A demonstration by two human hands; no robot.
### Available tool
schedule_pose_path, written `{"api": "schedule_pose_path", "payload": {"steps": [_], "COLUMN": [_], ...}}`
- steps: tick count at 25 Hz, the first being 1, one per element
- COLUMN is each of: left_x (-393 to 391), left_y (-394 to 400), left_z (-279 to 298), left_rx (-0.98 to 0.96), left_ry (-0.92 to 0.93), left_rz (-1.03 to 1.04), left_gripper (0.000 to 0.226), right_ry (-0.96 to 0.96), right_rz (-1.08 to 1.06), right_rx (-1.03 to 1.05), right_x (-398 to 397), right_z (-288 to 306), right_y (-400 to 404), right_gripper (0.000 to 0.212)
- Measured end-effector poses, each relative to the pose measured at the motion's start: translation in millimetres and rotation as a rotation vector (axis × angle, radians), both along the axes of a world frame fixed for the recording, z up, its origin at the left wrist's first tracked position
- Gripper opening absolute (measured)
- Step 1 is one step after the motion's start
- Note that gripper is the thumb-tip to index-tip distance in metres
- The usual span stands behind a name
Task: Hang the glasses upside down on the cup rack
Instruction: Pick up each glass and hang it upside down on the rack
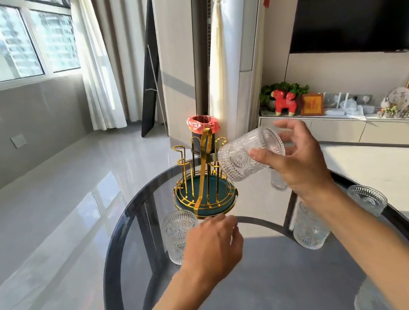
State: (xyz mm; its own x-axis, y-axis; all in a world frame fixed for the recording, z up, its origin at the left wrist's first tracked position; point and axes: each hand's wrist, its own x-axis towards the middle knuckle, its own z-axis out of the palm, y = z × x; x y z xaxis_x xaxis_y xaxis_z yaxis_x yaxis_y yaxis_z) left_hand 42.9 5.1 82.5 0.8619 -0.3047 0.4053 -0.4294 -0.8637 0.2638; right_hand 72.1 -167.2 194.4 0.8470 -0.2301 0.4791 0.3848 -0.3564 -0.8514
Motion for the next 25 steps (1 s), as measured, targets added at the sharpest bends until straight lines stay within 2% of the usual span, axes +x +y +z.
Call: {"api": "schedule_pose_path", "payload": {"steps": [2, 4, 6, 8, 10, 13, 19, 25], "left_x": [33.6, 74.0, 113.7, 143.5, 161.5, 172.5, 181.0, 166.2], "left_y": [13.6, 32.7, 46.7, 50.5, 48.7, 48.3, 51.7, 43.1], "left_z": [37.6, 67.8, 85.8, 93.1, 98.2, 98.0, 87.7, 89.2], "left_rx": [-0.19, -0.29, -0.227, -0.064, 0.053, 0.065, 0.04, 0.024], "left_ry": [-0.139, -0.194, -0.147, -0.072, -0.007, 0.065, 0.057, 0.134], "left_rz": [0.091, 0.156, 0.106, -0.029, -0.154, -0.254, -0.204, -0.139], "left_gripper": [0.023, 0.023, 0.046, 0.069, 0.072, 0.061, 0.073, 0.07], "right_ry": [-0.025, -0.038, -0.041, -0.043, -0.032, 0.058, 0.214, 0.257], "right_rz": [-0.048, -0.072, -0.081, -0.077, -0.056, 0.013, 0.08, 0.111], "right_rx": [-0.123, -0.256, -0.418, -0.537, -0.62, -0.72, -0.705, -0.682], "right_x": [24.6, 44.0, 60.6, 74.7, 86.4, 95.6, 99.7, 93.2], "right_z": [4.8, -0.5, -10.5, -20.8, -30.4, -47.2, -57.9, -57.6], "right_y": [10.8, 22.3, 33.9, 43.9, 50.2, 54.7, 50.4, 51.8], "right_gripper": [0.057, 0.047, 0.046, 0.048, 0.049, 0.048, 0.043, 0.047]}}
